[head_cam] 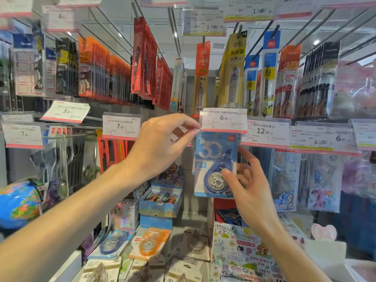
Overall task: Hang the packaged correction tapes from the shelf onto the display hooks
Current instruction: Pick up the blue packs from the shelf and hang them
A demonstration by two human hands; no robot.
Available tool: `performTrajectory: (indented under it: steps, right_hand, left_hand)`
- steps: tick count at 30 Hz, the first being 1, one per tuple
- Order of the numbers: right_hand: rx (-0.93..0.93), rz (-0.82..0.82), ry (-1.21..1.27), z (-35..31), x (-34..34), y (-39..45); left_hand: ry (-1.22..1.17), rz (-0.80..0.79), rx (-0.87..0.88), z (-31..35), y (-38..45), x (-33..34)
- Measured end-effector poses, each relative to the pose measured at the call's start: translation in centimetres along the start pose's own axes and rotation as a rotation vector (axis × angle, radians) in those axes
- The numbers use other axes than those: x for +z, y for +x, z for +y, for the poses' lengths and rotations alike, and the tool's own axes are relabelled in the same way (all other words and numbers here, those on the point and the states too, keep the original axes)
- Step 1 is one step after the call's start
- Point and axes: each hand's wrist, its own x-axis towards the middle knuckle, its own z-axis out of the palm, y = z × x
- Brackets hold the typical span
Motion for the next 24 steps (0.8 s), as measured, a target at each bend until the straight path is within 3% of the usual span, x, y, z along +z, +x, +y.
performTrajectory:
  steps: [8,13,24]
  right_hand:
    - [0.057,0.034,-0.141,1.8,0.8,1.4]
    - [0.113,0.049,-0.138,3.8,2.0,2.8]
    - [0.246,-0.037,-0.113,7.1,3.1,8.3]
  left_hand:
    - [-0.221,-0.074,-0.447,-2.9,-7.3,6.2]
    - [-0.347,-0.119,-0.51,-4.4,-6.6,10.6]
    - [-0.271,-0.168,-0.533,-9.0,-4.9,15.9]
